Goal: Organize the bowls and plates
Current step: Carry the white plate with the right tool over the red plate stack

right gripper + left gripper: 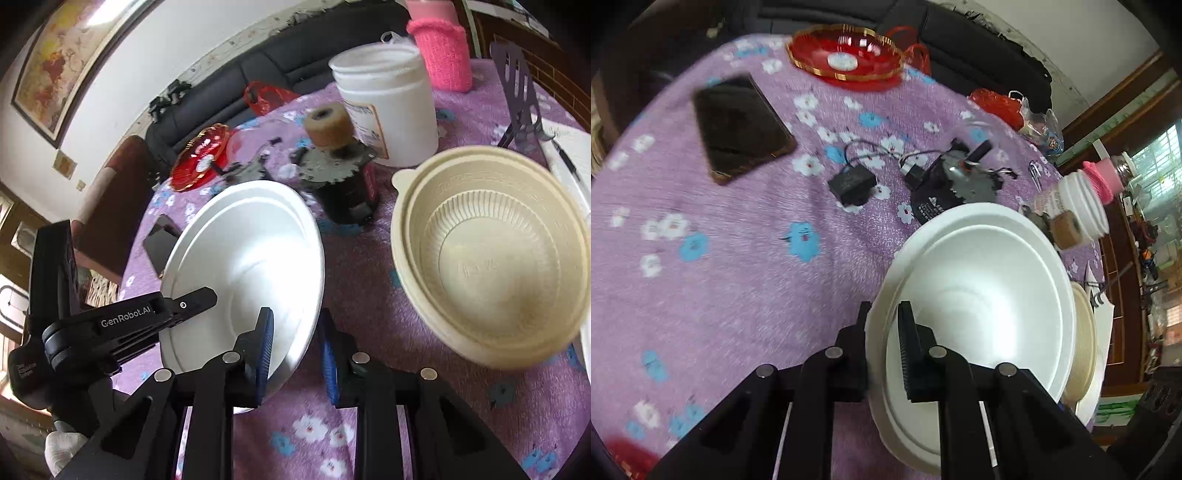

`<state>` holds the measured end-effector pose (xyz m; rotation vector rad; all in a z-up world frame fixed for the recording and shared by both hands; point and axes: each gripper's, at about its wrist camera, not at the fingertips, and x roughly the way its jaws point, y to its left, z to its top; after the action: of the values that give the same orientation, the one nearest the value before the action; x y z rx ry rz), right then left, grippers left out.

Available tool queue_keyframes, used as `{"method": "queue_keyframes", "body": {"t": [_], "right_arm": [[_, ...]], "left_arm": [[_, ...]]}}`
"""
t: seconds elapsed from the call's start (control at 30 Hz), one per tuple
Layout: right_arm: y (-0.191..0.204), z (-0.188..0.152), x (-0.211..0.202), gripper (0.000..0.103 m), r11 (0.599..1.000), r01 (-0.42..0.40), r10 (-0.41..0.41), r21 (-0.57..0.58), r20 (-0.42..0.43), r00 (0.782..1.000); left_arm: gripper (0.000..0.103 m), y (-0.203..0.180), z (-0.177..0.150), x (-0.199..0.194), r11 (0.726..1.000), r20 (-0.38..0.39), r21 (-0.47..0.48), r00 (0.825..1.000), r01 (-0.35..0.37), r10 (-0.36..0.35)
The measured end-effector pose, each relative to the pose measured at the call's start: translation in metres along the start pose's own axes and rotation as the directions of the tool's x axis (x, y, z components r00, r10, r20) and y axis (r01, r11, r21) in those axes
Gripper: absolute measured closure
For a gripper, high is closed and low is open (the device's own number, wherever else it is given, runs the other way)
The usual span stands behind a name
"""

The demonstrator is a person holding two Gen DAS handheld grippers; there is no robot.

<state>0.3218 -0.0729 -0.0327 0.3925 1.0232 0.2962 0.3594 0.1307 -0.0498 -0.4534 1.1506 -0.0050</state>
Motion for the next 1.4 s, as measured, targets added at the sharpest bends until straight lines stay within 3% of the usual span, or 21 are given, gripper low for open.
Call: {"method": "queue_keyframes", "body": {"t": [0.1,0.43,0.57,0.73,0.93,1.13,1.4], "right_arm": [[0.009,-0.011,-0.02,0.077,0.999,-0.024,0.024,-0.032,0.02,1.0],[0.049,-0.066,-0.089,0.077,0.983,-0.125,0.132,-0.134,0.041,0.99],[0.077,-0.095,-0.109,0.077,0.964,-0.16,0.172,-0.213,0.039,0.984],[0.123,-0.136,-0.11,0.077,0.922,-0.242,0.244,-0.303,-0.033,0.969],[0.173,-0.186,-0.083,0.077,0.873,-0.276,0.249,-0.401,-0.118,0.961],[0.194,-0.224,-0.053,0.077,0.841,-0.275,0.208,-0.466,-0.19,0.96],[0.188,-0.232,-0.026,0.077,0.853,-0.253,0.157,-0.455,-0.239,0.958]], "left_arm": [[0.09,-0.001,-0.016,-0.032,1.0,0.04,0.011,0.999,-0.019,0.019],[0.09,0.022,-0.088,-0.137,0.999,0.166,-0.016,0.985,0.042,-0.039],[0.09,0.054,-0.123,-0.174,0.996,0.214,-0.067,0.976,0.064,-0.049],[0.09,0.111,-0.168,-0.213,0.986,0.291,-0.156,0.957,0.055,-0.008],[0.09,0.174,-0.206,-0.229,0.959,0.324,-0.282,0.944,0.035,0.061],[0.09,0.212,-0.232,-0.227,0.934,0.327,-0.358,0.938,0.007,0.118],[0.09,0.229,-0.236,-0.207,0.923,0.285,-0.385,0.951,0.002,0.117]]}}
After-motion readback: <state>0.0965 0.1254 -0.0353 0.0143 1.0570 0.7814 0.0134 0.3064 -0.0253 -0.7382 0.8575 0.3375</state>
